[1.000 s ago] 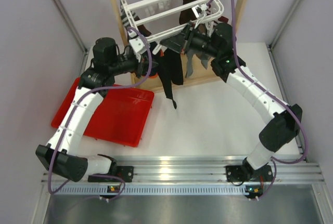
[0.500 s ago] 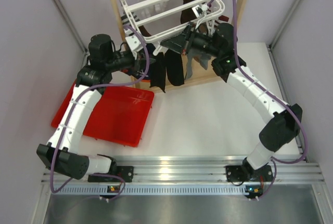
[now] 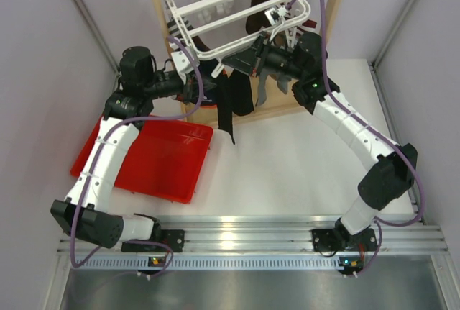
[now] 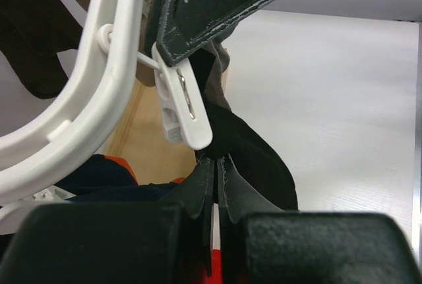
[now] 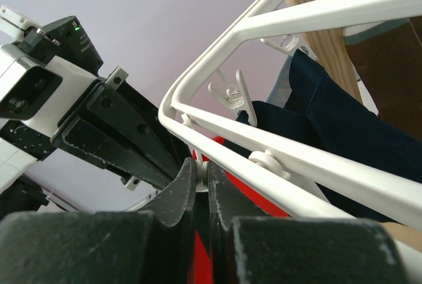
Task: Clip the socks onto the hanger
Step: Clamp the sock onto the hanger.
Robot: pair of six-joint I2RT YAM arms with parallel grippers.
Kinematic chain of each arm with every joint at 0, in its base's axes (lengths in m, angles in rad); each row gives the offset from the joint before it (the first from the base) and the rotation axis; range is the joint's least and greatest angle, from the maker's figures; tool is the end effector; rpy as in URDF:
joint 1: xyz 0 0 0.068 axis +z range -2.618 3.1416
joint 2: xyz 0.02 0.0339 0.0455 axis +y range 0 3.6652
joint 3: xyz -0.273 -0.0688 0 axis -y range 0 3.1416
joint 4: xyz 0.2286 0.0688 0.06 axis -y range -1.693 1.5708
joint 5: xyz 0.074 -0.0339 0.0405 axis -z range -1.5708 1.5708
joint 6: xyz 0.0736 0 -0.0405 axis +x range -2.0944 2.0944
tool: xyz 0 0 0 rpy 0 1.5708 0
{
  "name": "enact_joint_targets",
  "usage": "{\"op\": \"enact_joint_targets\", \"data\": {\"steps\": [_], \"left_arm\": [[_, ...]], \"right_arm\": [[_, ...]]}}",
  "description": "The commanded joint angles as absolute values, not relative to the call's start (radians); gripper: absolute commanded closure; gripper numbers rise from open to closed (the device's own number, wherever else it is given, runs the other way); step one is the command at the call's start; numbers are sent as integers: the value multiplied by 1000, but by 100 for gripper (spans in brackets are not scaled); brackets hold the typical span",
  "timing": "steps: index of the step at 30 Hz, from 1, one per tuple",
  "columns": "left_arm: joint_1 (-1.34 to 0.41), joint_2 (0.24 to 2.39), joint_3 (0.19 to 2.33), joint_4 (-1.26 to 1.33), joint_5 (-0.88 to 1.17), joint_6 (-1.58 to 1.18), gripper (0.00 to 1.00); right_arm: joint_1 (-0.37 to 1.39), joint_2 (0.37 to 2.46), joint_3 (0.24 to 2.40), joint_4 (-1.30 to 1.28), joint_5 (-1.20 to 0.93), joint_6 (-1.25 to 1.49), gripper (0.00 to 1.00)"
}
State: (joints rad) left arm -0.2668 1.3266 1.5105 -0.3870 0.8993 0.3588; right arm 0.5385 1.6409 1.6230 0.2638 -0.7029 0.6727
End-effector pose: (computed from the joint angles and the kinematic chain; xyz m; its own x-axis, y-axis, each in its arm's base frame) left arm 0.2598 -0.1307 0.4550 0.1352 0.1895 -0.9725 0.9145 0.3540 0.1961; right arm 0.3147 0.2434 0.4734 -0.4157 0.3054 -0.8567 -0.8573 0.1830 0.4813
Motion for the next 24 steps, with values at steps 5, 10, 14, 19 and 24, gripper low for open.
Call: {"op": "enact_joint_targets", "data": {"steps": [5,10,14,19,24], "left_arm": [[-235,1308,1529,-302,937,324,100],[-227,1318,1534,-298,934,325,100],[-224,1315,1539,-269,956,307,100],[-224,1304,1546,-258,954,301,100],[-224,1305,1566,-256,948,282,100]], "right_arm": [[532,1611,1618,334,-758,678,100],[532,1611,1620,348,-776,699,100],[532,1609,1611,334,-779,684,100],[532,1611,1615,308,-772,661,100],[532,1615,1620,304,-776,655,100]]}}
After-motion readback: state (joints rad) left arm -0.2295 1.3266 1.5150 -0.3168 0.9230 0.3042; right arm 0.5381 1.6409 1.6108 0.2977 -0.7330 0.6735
